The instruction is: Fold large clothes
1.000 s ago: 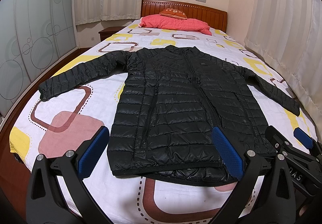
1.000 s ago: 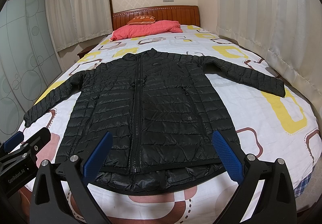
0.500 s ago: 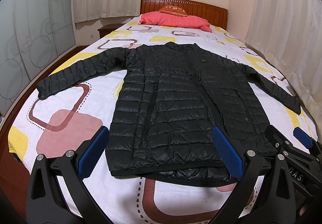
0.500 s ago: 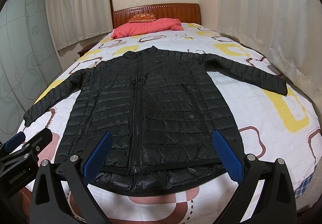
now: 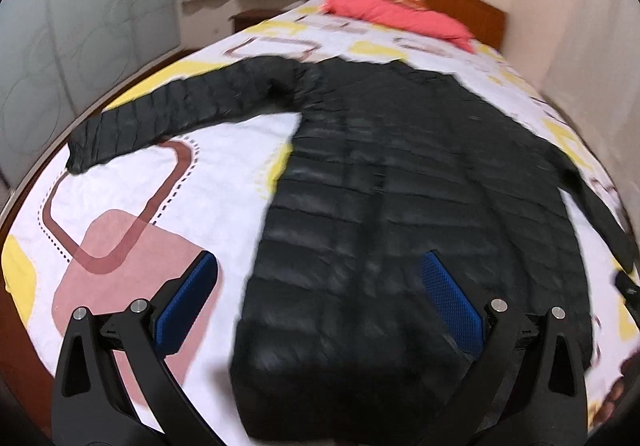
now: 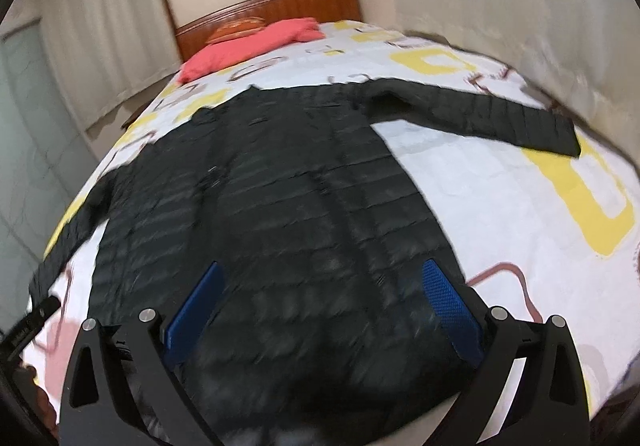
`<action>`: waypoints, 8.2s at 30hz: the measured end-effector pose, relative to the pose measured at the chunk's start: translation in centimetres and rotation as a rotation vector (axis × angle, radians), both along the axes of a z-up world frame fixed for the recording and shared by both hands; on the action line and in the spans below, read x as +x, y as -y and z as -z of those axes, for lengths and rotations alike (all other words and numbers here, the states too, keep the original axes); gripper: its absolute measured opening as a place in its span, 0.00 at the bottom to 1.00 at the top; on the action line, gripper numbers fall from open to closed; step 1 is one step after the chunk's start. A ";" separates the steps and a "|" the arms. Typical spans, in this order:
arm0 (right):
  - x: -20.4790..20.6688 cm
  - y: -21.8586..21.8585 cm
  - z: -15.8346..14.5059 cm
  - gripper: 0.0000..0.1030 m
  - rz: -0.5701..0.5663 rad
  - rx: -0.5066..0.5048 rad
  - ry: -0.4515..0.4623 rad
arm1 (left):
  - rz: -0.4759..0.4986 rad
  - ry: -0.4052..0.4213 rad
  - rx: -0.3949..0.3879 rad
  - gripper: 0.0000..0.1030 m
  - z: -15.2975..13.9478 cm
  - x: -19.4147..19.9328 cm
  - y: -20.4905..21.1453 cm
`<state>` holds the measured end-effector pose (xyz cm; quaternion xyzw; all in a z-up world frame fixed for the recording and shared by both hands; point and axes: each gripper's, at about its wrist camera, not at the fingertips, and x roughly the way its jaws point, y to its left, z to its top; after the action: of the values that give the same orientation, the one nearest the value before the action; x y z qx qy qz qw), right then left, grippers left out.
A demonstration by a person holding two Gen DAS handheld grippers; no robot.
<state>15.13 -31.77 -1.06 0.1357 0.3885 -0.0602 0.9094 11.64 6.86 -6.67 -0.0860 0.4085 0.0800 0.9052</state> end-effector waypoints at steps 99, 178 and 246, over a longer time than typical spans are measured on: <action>29.7 -22.0 2.1 0.78 -0.482 0.100 0.117 | -0.443 -0.061 0.046 0.98 9.3 9.5 -13.1; 33.8 -4.8 9.2 0.57 -0.137 -0.128 -0.050 | -0.763 0.419 -0.229 0.09 3.0 8.3 -31.4; 34.0 -18.1 4.2 0.18 -0.373 -0.030 0.046 | -0.114 0.207 0.021 0.70 0.1 21.4 -9.6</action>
<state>49.14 -13.69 -5.24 0.0492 0.3851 0.1068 0.9153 33.00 16.42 -6.77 -0.1074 0.3063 0.1263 0.9374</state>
